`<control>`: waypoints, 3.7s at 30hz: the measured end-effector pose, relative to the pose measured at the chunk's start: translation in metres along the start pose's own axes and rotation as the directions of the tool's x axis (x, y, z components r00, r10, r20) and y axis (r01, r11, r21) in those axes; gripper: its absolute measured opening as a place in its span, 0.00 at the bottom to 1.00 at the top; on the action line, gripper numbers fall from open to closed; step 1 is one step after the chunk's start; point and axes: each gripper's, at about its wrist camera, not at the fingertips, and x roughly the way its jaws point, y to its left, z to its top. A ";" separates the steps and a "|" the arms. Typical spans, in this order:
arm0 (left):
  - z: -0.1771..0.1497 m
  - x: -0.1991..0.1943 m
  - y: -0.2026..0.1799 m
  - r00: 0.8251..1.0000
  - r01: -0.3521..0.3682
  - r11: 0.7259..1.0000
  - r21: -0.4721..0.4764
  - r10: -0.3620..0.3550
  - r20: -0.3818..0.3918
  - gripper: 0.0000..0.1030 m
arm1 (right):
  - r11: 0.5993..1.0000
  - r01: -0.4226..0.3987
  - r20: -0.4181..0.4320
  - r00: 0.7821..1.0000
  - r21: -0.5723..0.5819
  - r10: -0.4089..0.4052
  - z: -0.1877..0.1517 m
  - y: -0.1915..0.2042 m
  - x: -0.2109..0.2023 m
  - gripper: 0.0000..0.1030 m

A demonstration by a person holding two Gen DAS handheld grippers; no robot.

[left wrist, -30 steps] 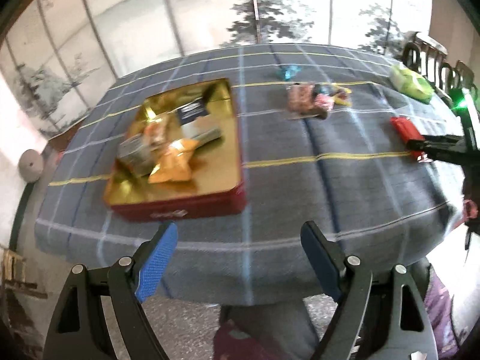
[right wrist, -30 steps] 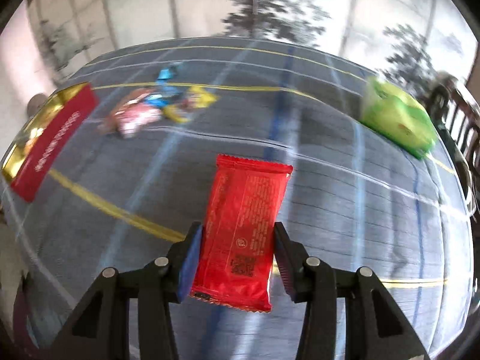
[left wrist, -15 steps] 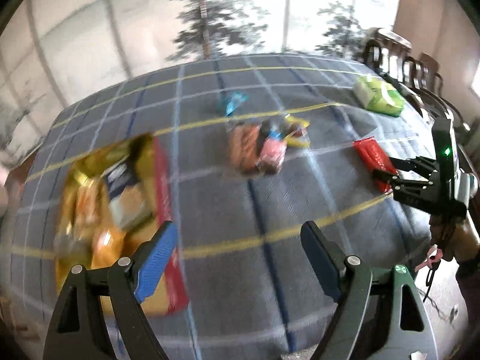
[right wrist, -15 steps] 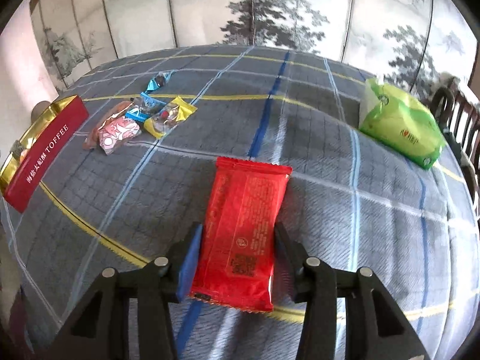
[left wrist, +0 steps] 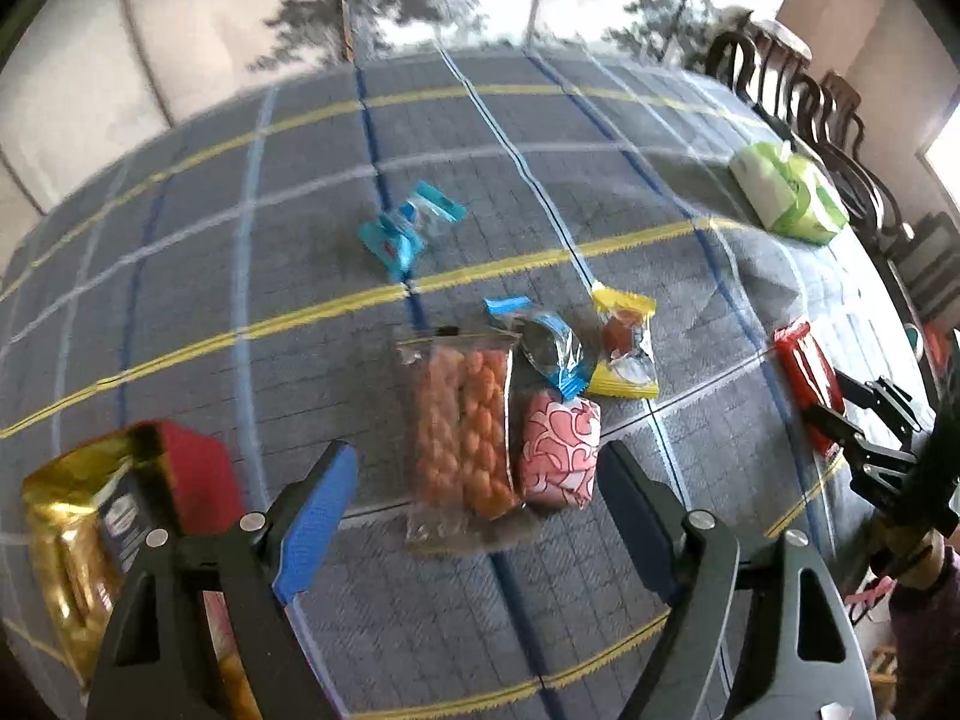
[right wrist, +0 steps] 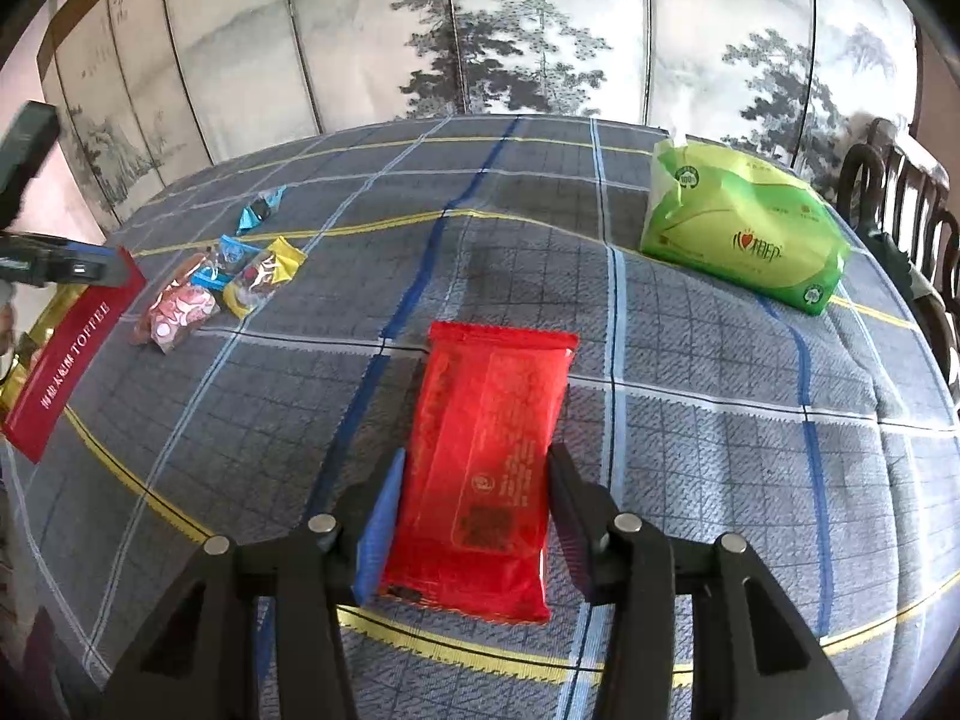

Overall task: Organize snacks
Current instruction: 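Grasp the clear bag of orange snacks with the left gripper, then carry the clear bag of orange snacks over the gold tin with the left gripper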

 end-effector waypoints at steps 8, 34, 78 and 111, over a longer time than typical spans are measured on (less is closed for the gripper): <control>0.015 0.031 0.007 0.998 -0.043 0.999 -0.002 0.043 -0.042 0.76 | 1.000 -0.028 0.004 1.000 0.011 0.028 0.000 -0.003 0.000 0.47; -0.073 -0.055 -0.054 0.981 -0.092 0.984 -0.149 0.116 0.159 0.34 | 1.000 -0.020 0.005 1.000 0.014 0.020 0.001 -0.001 0.002 0.48; -0.186 -0.149 -0.010 0.878 -0.331 0.886 -0.325 0.415 0.238 0.34 | 0.997 0.067 -0.004 0.998 -0.027 -0.067 -0.001 0.011 0.004 0.48; -0.103 -0.091 0.103 0.931 -0.292 0.865 -0.409 0.355 0.085 0.35 | 0.997 0.068 -0.004 0.998 -0.025 -0.068 0.000 0.011 0.003 0.48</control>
